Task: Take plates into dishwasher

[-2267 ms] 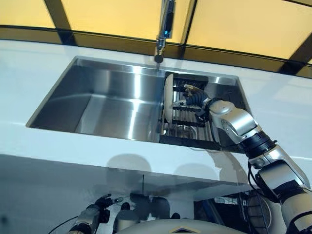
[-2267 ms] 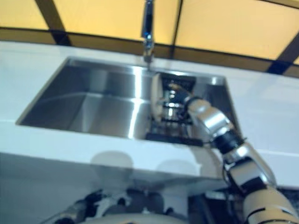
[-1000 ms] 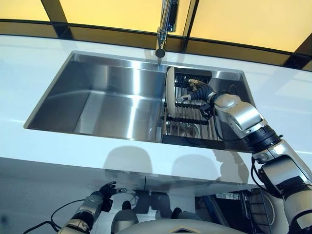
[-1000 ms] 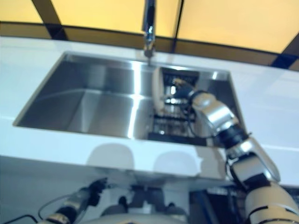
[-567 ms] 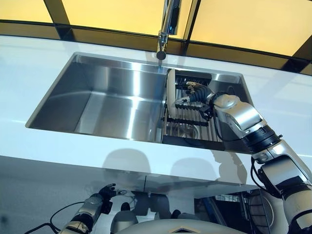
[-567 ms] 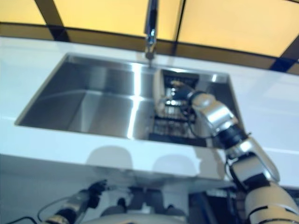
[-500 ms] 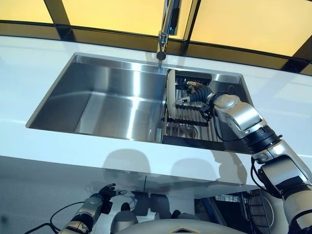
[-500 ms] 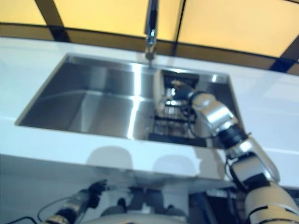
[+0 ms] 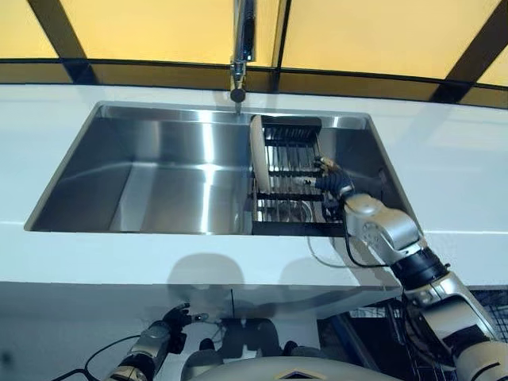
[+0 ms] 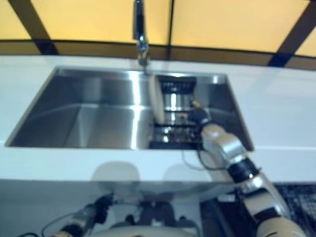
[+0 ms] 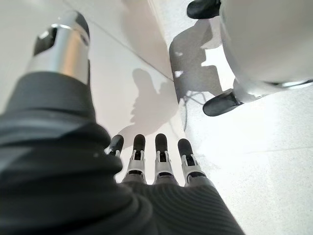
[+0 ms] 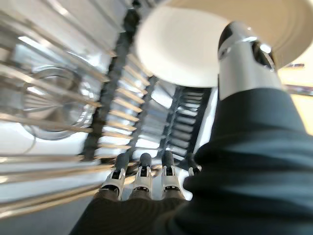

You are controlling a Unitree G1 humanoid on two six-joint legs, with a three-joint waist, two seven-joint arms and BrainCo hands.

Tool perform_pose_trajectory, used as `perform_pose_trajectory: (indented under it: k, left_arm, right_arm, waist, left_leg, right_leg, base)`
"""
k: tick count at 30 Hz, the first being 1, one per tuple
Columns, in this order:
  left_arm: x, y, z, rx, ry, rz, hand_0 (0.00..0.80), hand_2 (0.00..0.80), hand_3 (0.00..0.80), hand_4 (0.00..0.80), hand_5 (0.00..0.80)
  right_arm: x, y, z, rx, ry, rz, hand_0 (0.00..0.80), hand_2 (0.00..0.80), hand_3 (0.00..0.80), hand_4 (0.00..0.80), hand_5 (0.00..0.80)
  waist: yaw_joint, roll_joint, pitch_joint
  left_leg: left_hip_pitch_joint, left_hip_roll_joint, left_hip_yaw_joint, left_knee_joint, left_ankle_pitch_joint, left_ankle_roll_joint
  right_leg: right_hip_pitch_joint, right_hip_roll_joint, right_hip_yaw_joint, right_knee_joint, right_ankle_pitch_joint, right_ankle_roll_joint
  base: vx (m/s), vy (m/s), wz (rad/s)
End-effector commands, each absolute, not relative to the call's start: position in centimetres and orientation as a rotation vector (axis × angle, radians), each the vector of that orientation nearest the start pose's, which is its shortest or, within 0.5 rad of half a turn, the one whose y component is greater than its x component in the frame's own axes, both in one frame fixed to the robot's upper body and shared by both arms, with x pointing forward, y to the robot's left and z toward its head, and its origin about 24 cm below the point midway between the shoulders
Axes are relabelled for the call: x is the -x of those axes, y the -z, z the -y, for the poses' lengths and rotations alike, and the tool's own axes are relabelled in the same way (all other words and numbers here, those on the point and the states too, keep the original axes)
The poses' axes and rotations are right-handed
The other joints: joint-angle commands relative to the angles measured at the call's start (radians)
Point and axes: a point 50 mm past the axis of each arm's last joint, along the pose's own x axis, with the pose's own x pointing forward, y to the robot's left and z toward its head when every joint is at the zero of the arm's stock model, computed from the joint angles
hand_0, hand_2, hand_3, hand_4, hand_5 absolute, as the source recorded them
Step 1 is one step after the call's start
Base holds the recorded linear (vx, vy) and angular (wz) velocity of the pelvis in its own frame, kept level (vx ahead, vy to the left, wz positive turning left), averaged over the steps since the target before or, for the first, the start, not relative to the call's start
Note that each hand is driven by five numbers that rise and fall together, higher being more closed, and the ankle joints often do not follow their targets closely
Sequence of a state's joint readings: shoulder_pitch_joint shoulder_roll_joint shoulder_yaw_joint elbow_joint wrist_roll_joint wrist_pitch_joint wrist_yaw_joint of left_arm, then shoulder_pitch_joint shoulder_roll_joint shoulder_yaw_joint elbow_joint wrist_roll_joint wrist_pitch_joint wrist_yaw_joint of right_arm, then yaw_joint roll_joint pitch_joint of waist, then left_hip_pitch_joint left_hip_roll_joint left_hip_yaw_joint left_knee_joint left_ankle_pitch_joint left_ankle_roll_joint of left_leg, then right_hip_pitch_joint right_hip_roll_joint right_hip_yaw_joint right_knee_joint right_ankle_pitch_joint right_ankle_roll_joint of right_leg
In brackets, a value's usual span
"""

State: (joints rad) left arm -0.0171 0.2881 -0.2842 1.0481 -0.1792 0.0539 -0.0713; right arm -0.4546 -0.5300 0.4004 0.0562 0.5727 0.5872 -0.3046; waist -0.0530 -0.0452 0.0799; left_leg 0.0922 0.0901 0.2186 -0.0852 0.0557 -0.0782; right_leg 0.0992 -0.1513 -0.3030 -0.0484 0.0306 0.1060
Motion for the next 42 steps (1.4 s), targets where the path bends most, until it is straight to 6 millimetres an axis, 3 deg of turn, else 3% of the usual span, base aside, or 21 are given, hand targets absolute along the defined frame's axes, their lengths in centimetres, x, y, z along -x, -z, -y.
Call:
perform_pose_trajectory:
  k: [1,9,17,28,38,42]
  left_arm:
    - [-14.6,14.3,-22.4,-0.224,0.06,-1.054,0.0,0.0,0.0,0.0,0.0]
    - [-14.4,14.4,-22.0,-0.212,0.053,-1.049,0.0,0.0,0.0,0.0,0.0]
    - [-14.5,14.4,-21.4,-0.212,0.066,-1.043,0.0,0.0,0.0,0.0,0.0]
    - [-15.4,14.1,-21.5,-0.24,0.091,-1.043,0.0,0.0,0.0,0.0,0.0]
    - [-15.8,13.9,-22.2,-0.289,0.112,-1.064,0.0,0.0,0.0,0.0,0.0]
    - [-15.8,13.9,-22.3,-0.303,0.123,-1.071,0.0,0.0,0.0,0.0,0.0]
  right_arm:
    - [-31.7,-11.2,14.8,0.184,-0.143,-0.196,0.0,0.0,0.0,0.0,0.0]
    - [-30.6,-9.3,14.2,0.117,-0.107,-0.231,0.0,0.0,0.0,0.0,0.0]
    - [-30.3,-8.4,12.5,0.25,-0.203,-0.222,0.0,0.0,0.0,0.0,0.0]
    - [-32.5,-11.2,11.4,0.449,-0.281,-0.166,0.0,0.0,0.0,0.0,0.0]
    - [-35.5,-14.5,13.2,0.602,-0.248,-0.141,0.0,0.0,0.0,0.0,0.0]
    - [-36.1,-14.8,13.7,0.612,-0.237,-0.15,0.0,0.0,0.0,0.0,0.0]
  waist:
    - [0.005,-0.007,0.017]
    - [0.0,-0.002,0.019]
    - [0.011,0.005,0.021]
    - [0.054,-0.006,0.018]
    - [0.097,-0.034,0.007]
    - [0.104,-0.039,0.002]
  left_leg:
    - [0.022,0.023,0.034,0.053,-0.086,0.017]
    - [0.023,0.021,0.04,0.051,-0.087,0.022]
    - [0.018,0.015,0.036,0.05,-0.086,0.024]
    - [0.01,0.01,0.014,0.044,-0.078,0.019]
    - [0.008,0.013,-0.008,0.041,-0.074,0.011]
    - [0.009,0.013,-0.013,0.043,-0.076,0.011]
  right_leg:
    - [-0.05,-0.014,0.084,0.053,-0.018,0.034]
    - [-0.055,-0.016,0.088,0.055,-0.018,0.037]
    - [-0.052,-0.02,0.079,0.05,-0.015,0.038]
    - [-0.036,-0.027,0.043,0.042,-0.013,0.038]
    - [-0.017,-0.029,0.013,0.033,-0.011,0.039]
    - [-0.014,-0.03,0.01,0.035,-0.011,0.04]
  base:
    - [-0.024,0.028,-0.07]
    - [-0.004,0.008,-0.02]
    - [0.0,0.0,0.0]
    - [0.001,0.0,0.02]
    - [0.014,-0.017,0.08]
    - [0.019,-0.011,0.06]
